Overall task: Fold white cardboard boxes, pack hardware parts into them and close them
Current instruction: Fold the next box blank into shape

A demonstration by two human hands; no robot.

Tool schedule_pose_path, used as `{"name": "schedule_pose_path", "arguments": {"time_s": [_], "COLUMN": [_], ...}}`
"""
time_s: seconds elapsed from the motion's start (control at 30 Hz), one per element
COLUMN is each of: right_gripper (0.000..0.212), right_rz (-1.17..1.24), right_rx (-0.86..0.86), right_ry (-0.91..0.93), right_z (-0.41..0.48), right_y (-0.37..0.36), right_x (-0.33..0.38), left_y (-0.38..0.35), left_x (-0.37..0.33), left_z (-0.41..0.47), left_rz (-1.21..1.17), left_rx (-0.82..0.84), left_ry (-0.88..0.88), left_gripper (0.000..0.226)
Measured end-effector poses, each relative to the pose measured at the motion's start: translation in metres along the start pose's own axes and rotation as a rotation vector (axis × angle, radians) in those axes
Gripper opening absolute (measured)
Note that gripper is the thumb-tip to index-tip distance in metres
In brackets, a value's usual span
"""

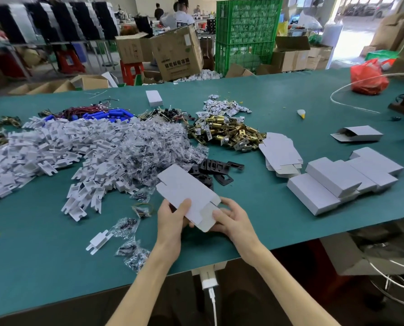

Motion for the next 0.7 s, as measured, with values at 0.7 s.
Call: {"name": "schedule_pose_path", "arguments": {"time_s": [0.7], "right_gripper": [0.035], "right_rz": [0.043], "right_rx": [-0.069], "right_ry": [-0.008], "right_z": [0.001], "right_y": [0.007], "right_x": [-0.001], "left_y": [-0.01], "left_x": [-0.003], "left_z": [-0.019], "left_rz": [-0.076], "left_rx": [0.149], "left_ry": [-0.066], "left_gripper": [0.066]}}
Point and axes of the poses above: each hand's wrist, its own z-axis towards the middle knuckle, its own y-axis out of the back of the hand, x = y × z, the point moved 8 cm from there along z, towards the middle knuckle, and after that the axes turned 11 degrees about y, right-handed, at the moved point
